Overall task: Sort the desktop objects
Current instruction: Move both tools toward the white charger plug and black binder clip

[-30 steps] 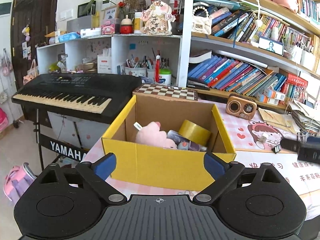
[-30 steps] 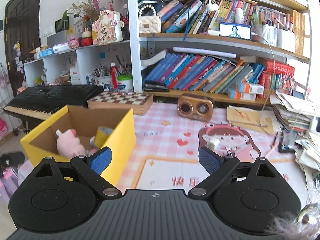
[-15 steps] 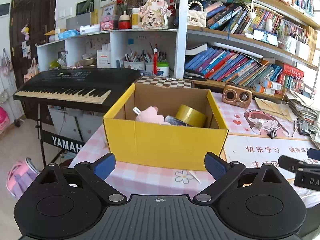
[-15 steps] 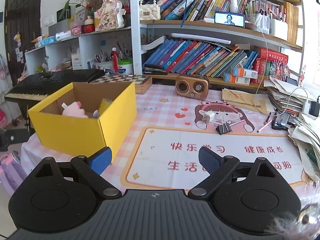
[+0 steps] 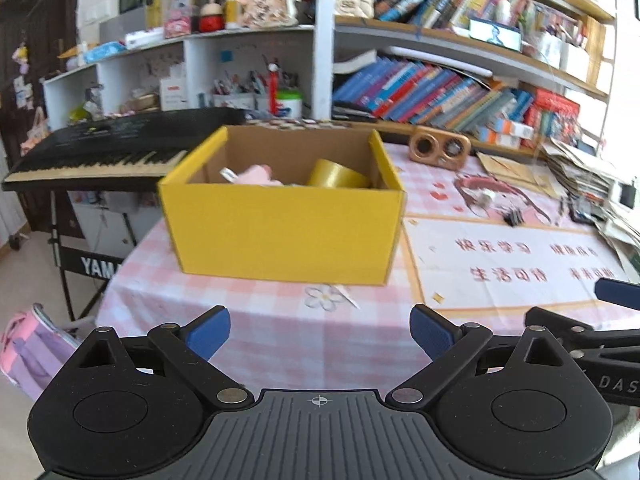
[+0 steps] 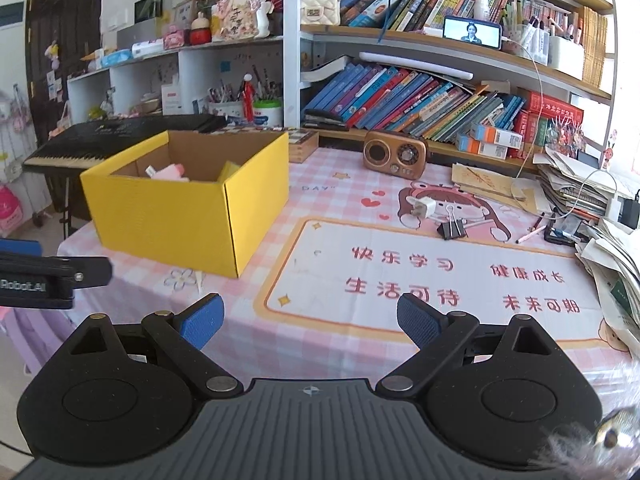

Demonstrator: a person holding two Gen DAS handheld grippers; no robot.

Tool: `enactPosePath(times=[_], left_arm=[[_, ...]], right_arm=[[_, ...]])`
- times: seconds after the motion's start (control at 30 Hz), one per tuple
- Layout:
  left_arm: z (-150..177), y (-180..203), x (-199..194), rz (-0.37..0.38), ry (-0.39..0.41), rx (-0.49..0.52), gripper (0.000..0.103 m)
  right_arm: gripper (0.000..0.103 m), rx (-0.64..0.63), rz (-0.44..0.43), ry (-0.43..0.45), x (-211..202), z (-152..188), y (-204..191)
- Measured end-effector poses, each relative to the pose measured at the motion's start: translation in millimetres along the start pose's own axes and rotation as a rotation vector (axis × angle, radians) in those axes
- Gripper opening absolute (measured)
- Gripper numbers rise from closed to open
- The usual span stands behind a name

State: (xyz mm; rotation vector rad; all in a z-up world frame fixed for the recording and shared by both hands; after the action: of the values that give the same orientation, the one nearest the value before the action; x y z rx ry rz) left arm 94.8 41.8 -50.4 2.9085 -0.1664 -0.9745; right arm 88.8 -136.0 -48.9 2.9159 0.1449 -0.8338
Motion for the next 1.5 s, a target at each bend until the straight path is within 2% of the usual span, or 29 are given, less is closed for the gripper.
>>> enactPosePath(times=[0.17,0.57,1.13,1.5], left_arm=[[7,13,7,0.041,-0.035,0.028,0.098],[5,39,25,0.099,-0.064,0.058,0.098],[-4,96,64,0.186,-0.118,0.107,0.098],[-16,134,98,0.219,-0.153,0.137,0.098]], right_arm=[[0.094,0.01,0.024,-0.017,0,6,6],[0.094,0.047,0.085,-0.065,5,17,32],[0.094,0.104,0.166,-0.125,20,25,88],[0.094,0.134,0.189,-0.164,42,22,129]])
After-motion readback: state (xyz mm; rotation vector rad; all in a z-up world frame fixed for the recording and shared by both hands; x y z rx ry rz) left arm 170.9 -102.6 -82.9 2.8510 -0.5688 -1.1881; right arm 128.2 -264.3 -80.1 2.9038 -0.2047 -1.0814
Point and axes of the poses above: each gripper's, at about its wrist camera, not at the fingertips, and x roughly the way its jaws point, y to its right, z to its underside, the point moved 7 cm from there along x, roughly the way its jaws point, and after that the axes turned 7 degrees about z, right-handed, at the moved point
